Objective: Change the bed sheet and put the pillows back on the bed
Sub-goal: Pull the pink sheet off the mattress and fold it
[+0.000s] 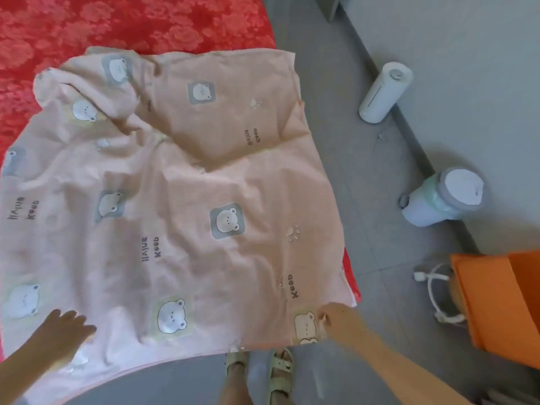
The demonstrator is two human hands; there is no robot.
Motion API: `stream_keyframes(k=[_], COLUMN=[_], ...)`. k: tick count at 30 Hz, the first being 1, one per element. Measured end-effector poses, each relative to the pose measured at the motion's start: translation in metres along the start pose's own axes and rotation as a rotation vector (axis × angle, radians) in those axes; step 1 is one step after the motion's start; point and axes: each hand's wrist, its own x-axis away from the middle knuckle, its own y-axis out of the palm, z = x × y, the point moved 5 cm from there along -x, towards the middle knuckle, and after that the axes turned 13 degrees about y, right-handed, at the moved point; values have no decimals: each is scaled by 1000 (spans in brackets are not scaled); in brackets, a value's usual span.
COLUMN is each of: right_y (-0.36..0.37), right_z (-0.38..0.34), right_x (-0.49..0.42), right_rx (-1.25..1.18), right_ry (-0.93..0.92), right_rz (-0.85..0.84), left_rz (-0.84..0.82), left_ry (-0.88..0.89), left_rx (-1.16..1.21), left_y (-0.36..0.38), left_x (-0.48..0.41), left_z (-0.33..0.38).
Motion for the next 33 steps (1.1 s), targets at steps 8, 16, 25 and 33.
stream_keyframes(k=[8,16,25,33], right_y=[14,31,7,4], right_z=[78,91,114,206], right_x=[-45,-113,-94,-92], right_rx=[-493,-597,-549,-277], right_ry=[646,687,543,703], right_rz=[78,131,167,-11], left_rz=[176,284,166,-127], left_ry=[380,452,370,126], left_rx=[-186,128,293,443], left_y=[-203,-241,-218,-219], left_x=[-134,-240,-268,-260], left_z=[105,206,244,280])
